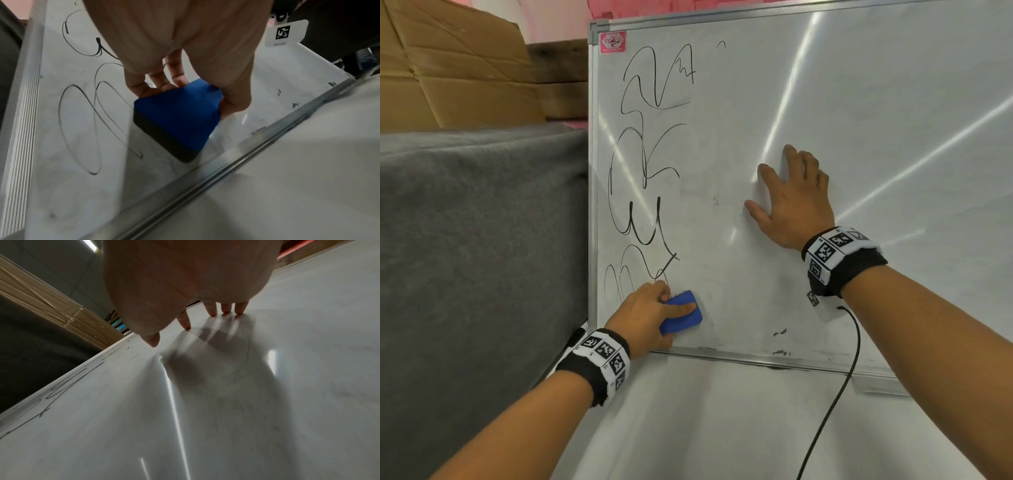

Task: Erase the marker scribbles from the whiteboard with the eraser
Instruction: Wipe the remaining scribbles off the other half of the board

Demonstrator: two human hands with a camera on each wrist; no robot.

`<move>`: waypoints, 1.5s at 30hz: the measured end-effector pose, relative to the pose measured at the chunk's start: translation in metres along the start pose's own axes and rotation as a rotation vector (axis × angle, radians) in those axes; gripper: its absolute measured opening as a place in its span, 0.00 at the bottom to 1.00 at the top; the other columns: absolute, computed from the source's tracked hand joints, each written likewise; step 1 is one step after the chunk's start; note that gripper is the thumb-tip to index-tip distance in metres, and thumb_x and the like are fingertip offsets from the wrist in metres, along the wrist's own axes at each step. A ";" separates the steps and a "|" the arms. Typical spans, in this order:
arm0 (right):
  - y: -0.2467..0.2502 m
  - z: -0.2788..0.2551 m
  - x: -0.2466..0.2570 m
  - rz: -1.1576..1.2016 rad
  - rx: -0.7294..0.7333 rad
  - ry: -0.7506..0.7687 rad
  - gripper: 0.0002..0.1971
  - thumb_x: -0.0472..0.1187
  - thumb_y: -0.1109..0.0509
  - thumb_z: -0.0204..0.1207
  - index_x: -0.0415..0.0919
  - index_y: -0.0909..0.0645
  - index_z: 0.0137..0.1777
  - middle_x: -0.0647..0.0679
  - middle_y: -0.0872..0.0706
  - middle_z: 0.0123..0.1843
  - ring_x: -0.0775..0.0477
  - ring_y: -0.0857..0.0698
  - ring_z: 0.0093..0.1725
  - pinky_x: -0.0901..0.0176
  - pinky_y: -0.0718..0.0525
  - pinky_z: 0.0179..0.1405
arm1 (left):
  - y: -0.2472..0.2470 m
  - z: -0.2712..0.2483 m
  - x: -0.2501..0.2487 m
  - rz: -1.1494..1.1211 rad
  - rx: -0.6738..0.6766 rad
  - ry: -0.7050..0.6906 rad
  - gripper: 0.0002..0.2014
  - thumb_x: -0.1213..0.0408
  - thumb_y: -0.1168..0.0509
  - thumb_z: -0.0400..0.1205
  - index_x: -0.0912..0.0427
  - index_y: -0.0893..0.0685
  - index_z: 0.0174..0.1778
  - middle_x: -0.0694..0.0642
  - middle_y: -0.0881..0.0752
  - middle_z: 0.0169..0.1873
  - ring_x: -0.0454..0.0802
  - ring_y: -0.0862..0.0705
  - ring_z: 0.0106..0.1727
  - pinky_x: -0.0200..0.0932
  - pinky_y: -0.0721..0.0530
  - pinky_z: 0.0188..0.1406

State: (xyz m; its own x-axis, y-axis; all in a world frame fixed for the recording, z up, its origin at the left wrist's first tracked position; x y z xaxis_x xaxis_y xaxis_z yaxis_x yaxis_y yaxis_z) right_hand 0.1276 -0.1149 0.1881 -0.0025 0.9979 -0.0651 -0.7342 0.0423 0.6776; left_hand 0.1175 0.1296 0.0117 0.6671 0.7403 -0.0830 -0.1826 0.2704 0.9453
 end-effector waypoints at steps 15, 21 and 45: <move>-0.003 -0.013 0.004 0.005 0.043 -0.001 0.34 0.66 0.38 0.79 0.46 0.32 0.78 0.32 0.43 0.85 0.25 0.42 0.81 0.29 0.37 0.75 | -0.011 -0.010 -0.002 0.345 0.122 -0.240 0.35 0.57 0.14 0.57 0.36 0.15 0.61 0.50 0.22 0.49 0.53 0.20 0.49 0.51 0.20 0.43; -0.006 -0.018 0.004 0.017 0.040 0.005 0.33 0.66 0.38 0.79 0.46 0.31 0.77 0.32 0.42 0.84 0.24 0.41 0.81 0.28 0.36 0.74 | 0.001 -0.010 0.018 0.288 0.039 -0.140 0.37 0.59 0.16 0.59 0.32 0.16 0.63 0.48 0.25 0.51 0.54 0.23 0.51 0.52 0.22 0.48; -0.018 -0.032 0.059 0.071 0.059 0.058 0.29 0.64 0.36 0.77 0.46 0.25 0.71 0.32 0.36 0.80 0.26 0.35 0.74 0.32 0.34 0.70 | 0.033 0.005 0.046 -0.128 -0.200 0.299 0.35 0.51 0.23 0.73 0.37 0.26 0.78 0.50 0.27 0.52 0.49 0.24 0.50 0.45 0.18 0.58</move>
State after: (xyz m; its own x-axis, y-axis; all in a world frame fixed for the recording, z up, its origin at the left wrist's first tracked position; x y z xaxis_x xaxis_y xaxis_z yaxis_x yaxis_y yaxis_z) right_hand 0.1190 -0.0581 0.1488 -0.0936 0.9940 -0.0560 -0.6896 -0.0241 0.7237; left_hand 0.1458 0.1693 0.0409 0.4591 0.8315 -0.3128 -0.2681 0.4654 0.8435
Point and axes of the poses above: each hand's wrist, its own z-axis towards the middle knuckle, its own y-axis out of the back of the hand, x = y × z, the point moved 9 cm from there along z, towards the middle knuckle
